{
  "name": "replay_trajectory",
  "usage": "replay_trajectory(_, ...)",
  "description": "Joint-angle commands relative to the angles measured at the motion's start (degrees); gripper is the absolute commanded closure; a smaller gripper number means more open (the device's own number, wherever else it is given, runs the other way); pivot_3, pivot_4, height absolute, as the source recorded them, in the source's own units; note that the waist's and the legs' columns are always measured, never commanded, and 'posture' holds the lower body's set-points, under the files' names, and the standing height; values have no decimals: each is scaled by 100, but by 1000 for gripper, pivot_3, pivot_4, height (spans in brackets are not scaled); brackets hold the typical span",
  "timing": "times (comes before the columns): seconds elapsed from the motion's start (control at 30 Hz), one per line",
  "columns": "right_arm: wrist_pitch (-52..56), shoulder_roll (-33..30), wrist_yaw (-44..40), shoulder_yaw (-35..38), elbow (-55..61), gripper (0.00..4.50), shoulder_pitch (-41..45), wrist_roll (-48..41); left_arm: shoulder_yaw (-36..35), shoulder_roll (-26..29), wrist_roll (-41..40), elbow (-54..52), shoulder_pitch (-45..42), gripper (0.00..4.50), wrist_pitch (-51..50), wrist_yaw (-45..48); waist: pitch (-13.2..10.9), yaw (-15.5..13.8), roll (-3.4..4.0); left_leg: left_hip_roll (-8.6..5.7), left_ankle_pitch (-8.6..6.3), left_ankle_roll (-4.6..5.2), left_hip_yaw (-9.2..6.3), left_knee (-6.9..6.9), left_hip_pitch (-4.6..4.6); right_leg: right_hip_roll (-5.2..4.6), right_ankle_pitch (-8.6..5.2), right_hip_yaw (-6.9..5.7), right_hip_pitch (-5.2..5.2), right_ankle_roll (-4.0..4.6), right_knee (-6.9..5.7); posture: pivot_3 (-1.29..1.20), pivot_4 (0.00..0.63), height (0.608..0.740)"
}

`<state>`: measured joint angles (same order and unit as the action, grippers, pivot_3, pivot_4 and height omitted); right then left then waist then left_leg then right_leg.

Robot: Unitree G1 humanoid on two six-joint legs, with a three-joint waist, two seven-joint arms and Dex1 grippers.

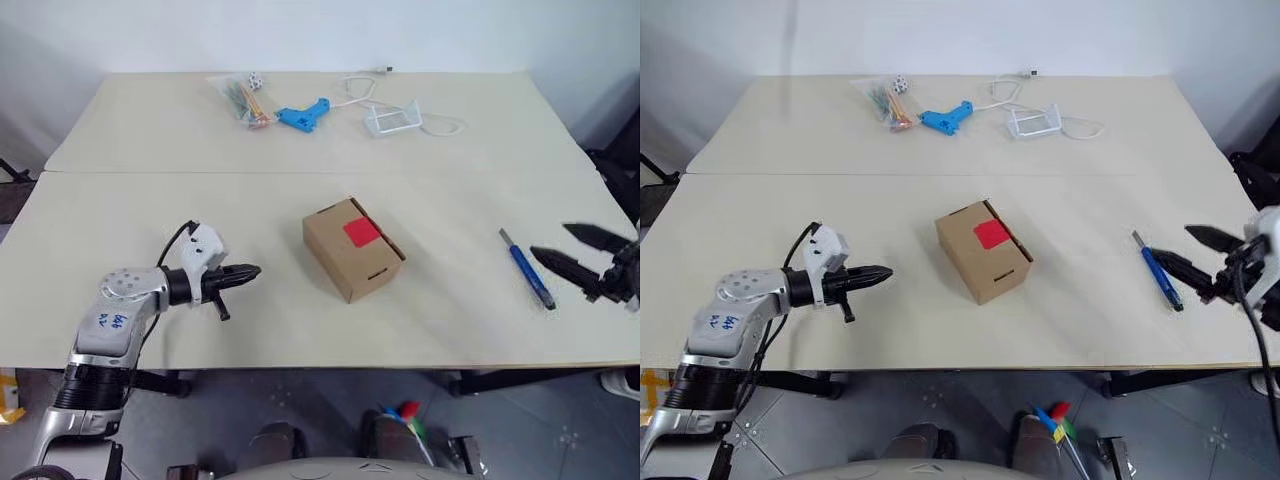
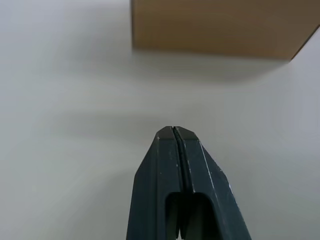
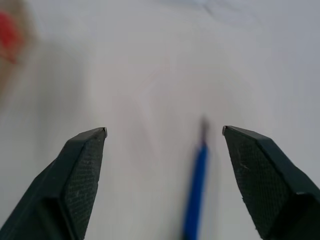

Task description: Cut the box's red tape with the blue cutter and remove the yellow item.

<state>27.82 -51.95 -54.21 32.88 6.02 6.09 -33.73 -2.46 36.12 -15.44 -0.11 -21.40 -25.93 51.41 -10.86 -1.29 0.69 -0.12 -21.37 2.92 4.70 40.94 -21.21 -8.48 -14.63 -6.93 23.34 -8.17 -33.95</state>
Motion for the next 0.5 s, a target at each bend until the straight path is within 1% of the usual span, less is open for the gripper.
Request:
replay_trajectory(0.03,-344,154,102,-995,214,1296,357,469,-78,-241,-87,-408,30,4500,-98,-415,6,5,-12,0,0,0,0,2,4,-1,2,2,-6,3,3,0,150,740)
replay_trajectory(0.07,-653,309,229,-1434,99,1648,551,850,-19,-384,-72,-436,-8,4500,-199,-575,6,4,-14,-4,-1,2,2,4,5,-6,3,5,-10,4,9,0,150,740)
replay_trajectory(0.13,-1292,710,527,-2059,-288,2349,933,1478,113,-620,-52,-456,-108,4500,-377,-784,6,3,-14,-9,-1,4,5,5,8,-11,3,13,-10,3,9,0,150,740)
replay_trajectory(0.27,-2301,1409,1047,-2834,-1301,3719,1551,2382,469,-1001,47,-408,-354,4500,-607,-1026,0,-6,-2,-12,0,3,9,3,-11,-11,4,12,17,2,-7,0,150,740)
replay_trajectory(0.33,-2586,1593,949,-3121,-1523,4420,1704,2539,593,-1163,24,-410,-466,4500,-700,-1099,0,-4,-1,-11,-1,2,7,-2,-11,-7,5,3,20,0,-9,0,150,740)
replay_trajectory(0.43,-2360,1894,721,-3408,-1398,4468,1822,2368,725,-1369,71,-292,-650,4500,-767,-1249,0,15,-1,-8,-1,1,6,-9,-11,-3,5,-7,19,-1,-4,0,150,740)
replay_trajectory(0.5,-1875,1992,494,-3591,-1090,4468,1796,2162,809,-1441,125,-209,-739,4500,-801,-1318,0,15,-2,-4,-1,1,5,-9,-10,1,5,-10,17,-1,-4,0,150,740)
